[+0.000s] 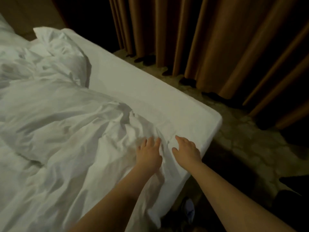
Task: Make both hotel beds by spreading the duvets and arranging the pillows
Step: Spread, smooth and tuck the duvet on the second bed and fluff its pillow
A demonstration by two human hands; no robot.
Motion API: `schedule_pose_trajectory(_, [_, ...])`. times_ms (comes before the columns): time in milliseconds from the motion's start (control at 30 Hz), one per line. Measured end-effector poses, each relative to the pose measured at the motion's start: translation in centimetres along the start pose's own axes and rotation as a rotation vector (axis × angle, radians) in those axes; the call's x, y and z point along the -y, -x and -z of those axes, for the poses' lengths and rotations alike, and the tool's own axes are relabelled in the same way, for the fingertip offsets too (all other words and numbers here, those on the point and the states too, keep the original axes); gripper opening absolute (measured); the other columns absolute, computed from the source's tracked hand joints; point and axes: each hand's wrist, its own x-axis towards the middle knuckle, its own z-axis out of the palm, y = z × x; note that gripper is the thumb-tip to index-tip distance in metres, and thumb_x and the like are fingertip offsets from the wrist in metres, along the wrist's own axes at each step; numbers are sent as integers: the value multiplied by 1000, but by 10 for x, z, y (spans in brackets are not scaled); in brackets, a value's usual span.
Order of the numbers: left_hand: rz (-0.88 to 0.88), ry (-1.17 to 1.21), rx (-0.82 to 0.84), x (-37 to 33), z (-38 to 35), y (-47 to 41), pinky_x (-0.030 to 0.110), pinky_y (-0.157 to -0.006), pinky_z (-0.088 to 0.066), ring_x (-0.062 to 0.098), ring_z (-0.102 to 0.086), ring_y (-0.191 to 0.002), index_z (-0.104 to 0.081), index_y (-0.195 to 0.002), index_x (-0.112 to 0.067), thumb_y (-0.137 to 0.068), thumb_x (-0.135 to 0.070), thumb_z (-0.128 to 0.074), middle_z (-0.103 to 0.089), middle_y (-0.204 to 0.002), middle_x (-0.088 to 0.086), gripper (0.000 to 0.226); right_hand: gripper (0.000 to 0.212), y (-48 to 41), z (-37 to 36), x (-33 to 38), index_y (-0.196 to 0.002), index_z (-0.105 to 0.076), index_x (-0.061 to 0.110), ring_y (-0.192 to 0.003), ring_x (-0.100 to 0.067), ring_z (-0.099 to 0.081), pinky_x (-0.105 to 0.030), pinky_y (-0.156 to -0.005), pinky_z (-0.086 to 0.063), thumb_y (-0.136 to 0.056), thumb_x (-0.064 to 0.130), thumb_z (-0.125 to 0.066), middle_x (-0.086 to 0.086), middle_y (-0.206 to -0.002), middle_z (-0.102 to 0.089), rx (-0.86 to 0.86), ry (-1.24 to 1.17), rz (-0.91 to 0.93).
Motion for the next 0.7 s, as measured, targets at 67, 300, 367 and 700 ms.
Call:
schedule_pose_trajectory(67, [74,63,38,-9,-13,-36,42,-116,-15,29,-13,-144,-9,-152,-21,-95,-31,-44,-14,-157,11,67,57,-42,6,-16,-152,-19,20,-138,-26,-30,-39,-111,-29,-100,36,-38,-3,-155,-27,54,-13,15])
schedule_pose_trajectory(300, [493,99,199,0,-60,-113,50,-102,-36,39,-30,-128,-4,-149,-31,-87,-54,-53,-15,-149,17,82,53,-141,-48,-37,-145,-32,14,-129,-33,-42,-40,-104,-39,-97,33,-45,-11,-146,-39,341,-165,-50])
schedule_pose_trajectory(367, [540,70,197,5,-72,-128,47,-97,-39,37,-37,-121,-4,-150,-28,-91,-44,-51,-27,-139,18,77,59,-161,-72,-29,-146,-30,13,-128,-33,-44,-39,-103,-39,-95,34,-50,-13,-146,-40,396,-254,-63])
schedule_pose_trajectory(700, [580,570,56,30,-38,-115,33,-89,-46,28,-61,-106,-62,-121,-14,-89,-5,-49,-67,-112,12,36,106,-205,-126,17,-122,-61,25,-99,-22,-65,-35,-83,-55,-39,91,-60,-7,-117,-66,448,-1151,-381])
